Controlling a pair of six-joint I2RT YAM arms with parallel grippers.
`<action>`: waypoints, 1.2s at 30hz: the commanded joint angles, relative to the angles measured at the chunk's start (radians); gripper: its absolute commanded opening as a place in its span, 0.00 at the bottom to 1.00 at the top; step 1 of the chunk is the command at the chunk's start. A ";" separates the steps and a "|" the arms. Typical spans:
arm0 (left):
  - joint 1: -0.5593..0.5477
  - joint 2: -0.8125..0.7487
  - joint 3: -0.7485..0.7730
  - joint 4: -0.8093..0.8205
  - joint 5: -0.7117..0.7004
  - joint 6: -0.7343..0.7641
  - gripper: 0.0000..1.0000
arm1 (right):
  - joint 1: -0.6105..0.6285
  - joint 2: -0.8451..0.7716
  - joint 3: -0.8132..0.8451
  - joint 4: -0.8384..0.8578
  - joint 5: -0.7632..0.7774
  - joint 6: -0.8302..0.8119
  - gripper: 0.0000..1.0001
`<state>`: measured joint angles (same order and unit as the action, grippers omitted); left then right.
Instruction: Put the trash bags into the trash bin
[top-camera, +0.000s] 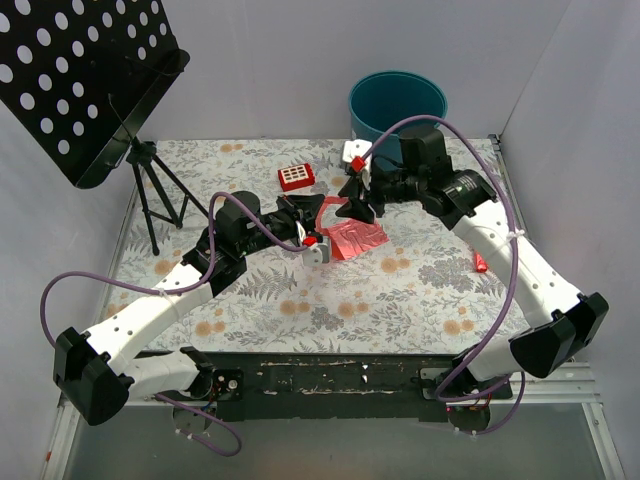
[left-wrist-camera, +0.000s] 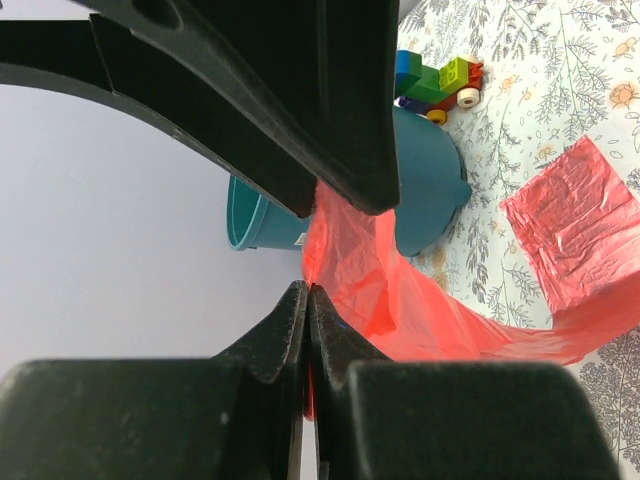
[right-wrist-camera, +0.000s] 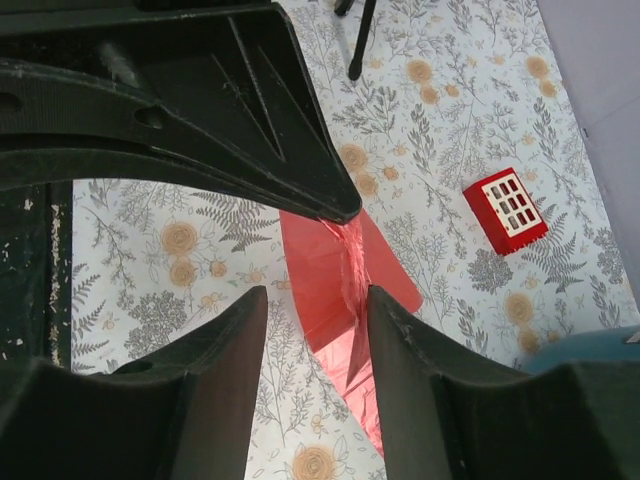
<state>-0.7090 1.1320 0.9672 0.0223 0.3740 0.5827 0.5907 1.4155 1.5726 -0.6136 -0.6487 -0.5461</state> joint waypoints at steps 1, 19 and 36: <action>0.005 -0.011 0.021 0.011 -0.009 -0.006 0.00 | 0.030 -0.001 -0.014 0.040 0.046 -0.023 0.50; 0.003 0.035 0.013 0.031 -0.007 0.022 0.00 | 0.075 -0.020 -0.043 0.098 0.163 -0.006 0.01; -0.006 0.077 0.033 0.062 0.137 0.023 0.00 | 0.029 0.088 0.010 0.135 0.202 0.043 0.01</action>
<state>-0.7094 1.2457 0.9852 0.1135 0.4751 0.6086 0.6243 1.5017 1.4963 -0.5255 -0.4358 -0.5285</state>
